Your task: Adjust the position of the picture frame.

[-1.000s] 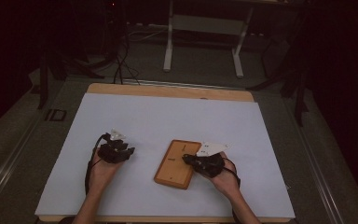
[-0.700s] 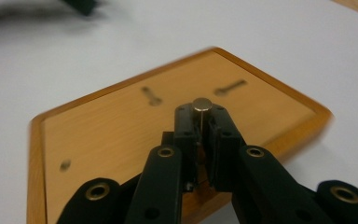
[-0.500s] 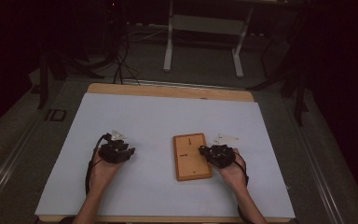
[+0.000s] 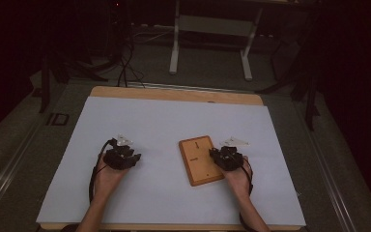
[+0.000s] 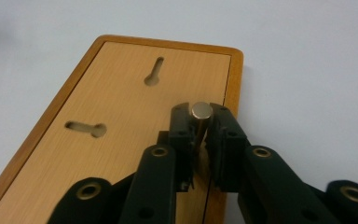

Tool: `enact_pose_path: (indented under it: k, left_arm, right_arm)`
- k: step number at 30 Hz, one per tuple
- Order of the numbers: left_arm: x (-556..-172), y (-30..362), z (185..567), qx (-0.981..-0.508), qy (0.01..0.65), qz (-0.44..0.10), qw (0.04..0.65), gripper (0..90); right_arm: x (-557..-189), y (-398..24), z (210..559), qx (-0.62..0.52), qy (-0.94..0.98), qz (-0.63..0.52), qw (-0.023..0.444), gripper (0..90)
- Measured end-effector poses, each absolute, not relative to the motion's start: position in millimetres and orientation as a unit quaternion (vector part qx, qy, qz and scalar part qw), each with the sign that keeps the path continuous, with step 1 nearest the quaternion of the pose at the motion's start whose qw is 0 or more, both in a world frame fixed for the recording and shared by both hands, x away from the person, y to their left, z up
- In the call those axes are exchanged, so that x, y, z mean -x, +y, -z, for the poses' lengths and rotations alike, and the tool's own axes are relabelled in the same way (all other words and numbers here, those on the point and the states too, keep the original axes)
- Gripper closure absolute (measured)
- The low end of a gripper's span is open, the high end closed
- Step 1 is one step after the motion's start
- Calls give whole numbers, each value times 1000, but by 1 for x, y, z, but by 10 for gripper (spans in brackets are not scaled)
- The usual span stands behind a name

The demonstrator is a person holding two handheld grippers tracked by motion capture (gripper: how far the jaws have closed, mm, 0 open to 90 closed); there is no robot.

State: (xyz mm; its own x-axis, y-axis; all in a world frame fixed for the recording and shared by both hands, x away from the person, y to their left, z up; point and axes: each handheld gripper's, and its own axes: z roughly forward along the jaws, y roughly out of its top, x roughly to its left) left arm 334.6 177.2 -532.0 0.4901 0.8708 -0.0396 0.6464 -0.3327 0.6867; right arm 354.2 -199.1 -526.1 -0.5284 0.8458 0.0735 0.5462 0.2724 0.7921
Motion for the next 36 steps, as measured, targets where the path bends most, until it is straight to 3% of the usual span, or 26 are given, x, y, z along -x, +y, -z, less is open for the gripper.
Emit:
enact_pose_path:
  k: [6, 11, 36]
  left_arm:
    - [-335, 177, 532, -799, 475, -170, 328, 622]
    - [-335, 177, 532, -799, 475, -170, 328, 622]
    - [-335, 174, 532, -799, 472, -172, 330, 623]
  right_arm:
    - [-356, -195, 527, -468, 760, -408, 192, 837]
    - [-363, -200, 528, -497, 737, -427, 164, 841]
    - [-363, -188, 511, -439, 739, -476, 189, 845]
